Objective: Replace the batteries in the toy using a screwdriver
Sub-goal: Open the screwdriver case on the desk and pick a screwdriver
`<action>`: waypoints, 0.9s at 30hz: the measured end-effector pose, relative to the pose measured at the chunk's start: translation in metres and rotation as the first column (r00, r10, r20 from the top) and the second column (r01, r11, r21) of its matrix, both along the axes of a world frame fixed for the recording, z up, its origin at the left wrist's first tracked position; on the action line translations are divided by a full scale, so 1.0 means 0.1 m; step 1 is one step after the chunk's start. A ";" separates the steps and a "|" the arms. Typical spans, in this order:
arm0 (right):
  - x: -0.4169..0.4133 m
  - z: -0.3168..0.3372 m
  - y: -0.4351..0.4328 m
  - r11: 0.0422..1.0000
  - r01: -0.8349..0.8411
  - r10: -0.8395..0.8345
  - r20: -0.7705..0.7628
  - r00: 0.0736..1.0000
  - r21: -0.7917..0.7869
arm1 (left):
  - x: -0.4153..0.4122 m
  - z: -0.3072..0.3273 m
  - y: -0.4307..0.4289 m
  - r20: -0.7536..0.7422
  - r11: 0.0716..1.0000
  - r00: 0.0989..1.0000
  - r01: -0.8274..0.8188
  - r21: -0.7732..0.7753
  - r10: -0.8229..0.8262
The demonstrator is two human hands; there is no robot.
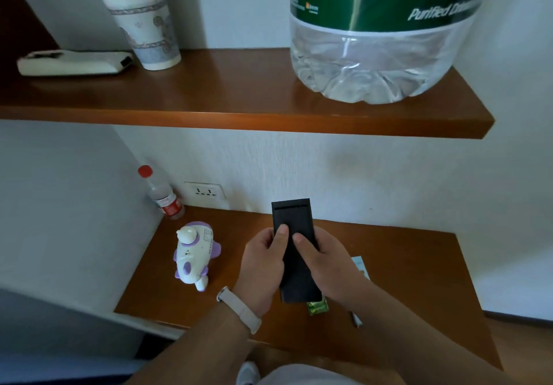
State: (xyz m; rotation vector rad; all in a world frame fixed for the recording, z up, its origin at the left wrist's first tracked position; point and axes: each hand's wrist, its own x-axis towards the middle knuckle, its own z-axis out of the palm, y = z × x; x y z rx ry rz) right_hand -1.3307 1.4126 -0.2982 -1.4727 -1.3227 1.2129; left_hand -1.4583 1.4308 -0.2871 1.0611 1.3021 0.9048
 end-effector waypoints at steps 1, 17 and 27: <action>0.04 -0.01 0.00 1.000 -0.017 0.017 0.009 1.000 0.001 | 0.03 -0.02 -0.01 0.001 1.000 1.000 -0.006 0.000 0.006; 0.57 -0.04 -0.04 0.976 -0.208 0.214 0.109 0.971 -0.059 | 0.32 -0.04 -0.07 0.078 0.994 0.991 -0.108 -0.013 0.108; 0.73 -0.13 -0.10 0.961 -0.169 0.182 0.043 0.982 -0.219 | 0.25 0.05 0.08 0.196 0.935 0.915 -0.354 -0.033 0.354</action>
